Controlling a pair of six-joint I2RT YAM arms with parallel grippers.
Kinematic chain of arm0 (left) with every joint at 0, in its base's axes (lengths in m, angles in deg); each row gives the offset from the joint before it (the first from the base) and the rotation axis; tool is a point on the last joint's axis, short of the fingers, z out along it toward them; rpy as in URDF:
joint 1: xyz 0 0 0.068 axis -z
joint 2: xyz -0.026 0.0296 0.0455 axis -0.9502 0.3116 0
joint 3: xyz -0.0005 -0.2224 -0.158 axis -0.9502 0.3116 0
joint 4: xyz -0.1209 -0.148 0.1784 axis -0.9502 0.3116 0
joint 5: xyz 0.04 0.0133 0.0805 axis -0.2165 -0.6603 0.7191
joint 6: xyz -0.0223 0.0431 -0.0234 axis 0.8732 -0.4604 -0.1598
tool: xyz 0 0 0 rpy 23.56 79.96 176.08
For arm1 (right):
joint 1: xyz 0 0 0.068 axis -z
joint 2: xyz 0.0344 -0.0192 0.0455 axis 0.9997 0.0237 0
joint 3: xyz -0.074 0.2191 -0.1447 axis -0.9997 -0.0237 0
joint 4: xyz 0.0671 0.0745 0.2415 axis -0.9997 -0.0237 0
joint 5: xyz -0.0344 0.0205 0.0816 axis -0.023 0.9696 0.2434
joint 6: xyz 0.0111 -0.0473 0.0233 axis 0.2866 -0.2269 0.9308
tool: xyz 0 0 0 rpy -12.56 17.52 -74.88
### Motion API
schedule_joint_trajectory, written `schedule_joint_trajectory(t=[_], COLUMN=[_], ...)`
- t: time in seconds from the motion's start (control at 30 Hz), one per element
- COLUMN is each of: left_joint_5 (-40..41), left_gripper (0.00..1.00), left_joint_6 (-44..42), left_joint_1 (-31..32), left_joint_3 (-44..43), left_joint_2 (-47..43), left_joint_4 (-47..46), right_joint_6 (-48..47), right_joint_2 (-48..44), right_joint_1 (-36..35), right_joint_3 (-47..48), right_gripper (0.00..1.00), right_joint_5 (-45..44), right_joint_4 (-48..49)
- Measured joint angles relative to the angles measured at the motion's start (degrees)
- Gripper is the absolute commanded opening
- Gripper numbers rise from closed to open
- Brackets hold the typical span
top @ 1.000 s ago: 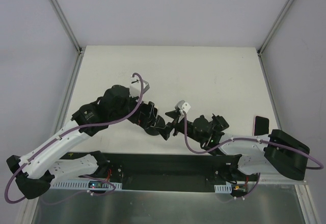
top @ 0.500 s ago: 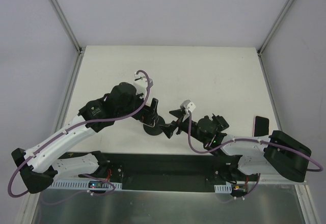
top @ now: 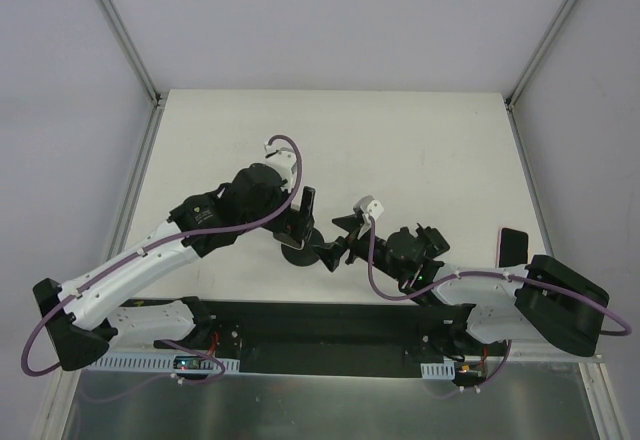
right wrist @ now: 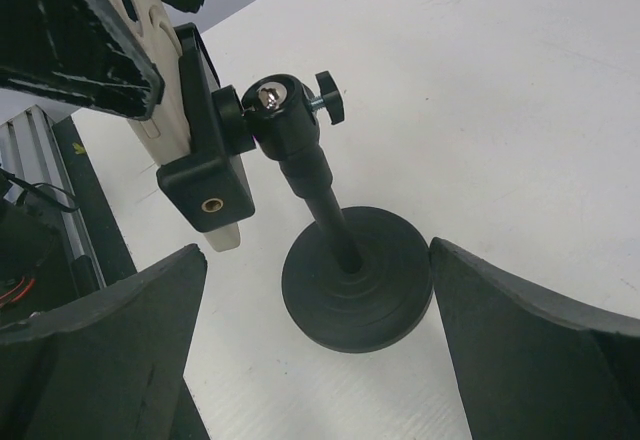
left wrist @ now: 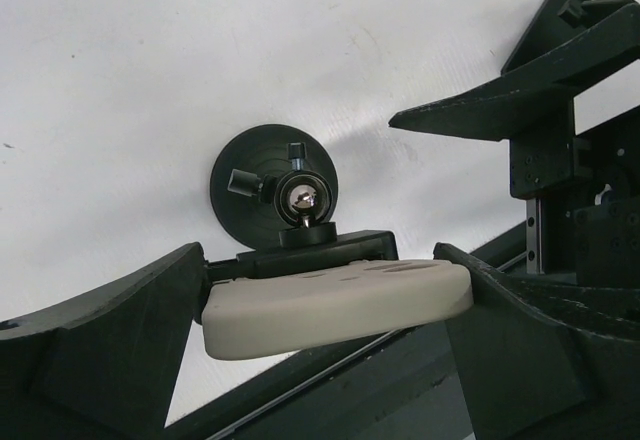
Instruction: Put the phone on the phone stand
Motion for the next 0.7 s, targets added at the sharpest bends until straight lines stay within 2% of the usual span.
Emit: schedule_joint_trajectory(t=[0.03, 0.07, 0.13, 0.17, 0.23, 0.3, 0.37, 0.4, 0.53, 0.7], left_joint_5=[0.8, 1.4, 2.4, 2.9, 3.8, 4.7, 5.5, 5.9, 8.0, 10.0], left_gripper=[0.87, 0.77, 0.65, 0.53, 0.41, 0.25, 0.19, 0.12, 0.00, 0.00], left_joint_6=[0.2, 0.4, 0.7, 0.8, 1.0, 1.0, 1.0, 1.0, 0.7, -1.8], left_joint_1=[0.3, 0.4, 0.5, 0.7, 0.7, 0.8, 0.8, 0.8, 1.1, 1.1], left_joint_3=[0.0, 0.0, 0.0, 0.0, -0.2, -0.2, -0.2, -0.3, -1.0, -2.4], left_joint_2=[0.2, 0.5, 0.7, 0.8, 1.0, 1.1, 1.2, 1.3, 2.3, 4.0], left_joint_4=[0.0, 0.0, -0.1, -0.4, -0.7, -1.0, -1.1, -1.2, -1.3, -1.2], right_joint_6=[0.0, 0.0, 0.2, 0.3, 0.5, 0.6, 0.6, 0.9, 1.6, 2.1], right_joint_2=[0.0, 0.0, 0.0, 0.0, 0.1, 0.1, 0.2, 0.3, 0.5, 0.5], right_joint_1=[0.0, 0.1, 0.2, 0.2, 0.4, 0.5, 0.6, 0.7, 0.8, 1.1], right_joint_3=[0.0, 0.0, 0.0, 0.0, 0.0, 0.0, 0.0, 0.0, 0.0, 0.0], right_gripper=[0.95, 0.95, 0.95, 0.95, 0.95, 0.95, 0.95, 0.95, 0.95, 0.95], right_joint_5=[0.0, 0.0, -0.1, -0.2, -0.5, -0.7, -0.9, -0.9, -1.1, -1.1], right_joint_4=[0.0, 0.0, 0.0, 0.0, 0.0, 0.0, 0.0, 0.0, 0.0, 0.0])
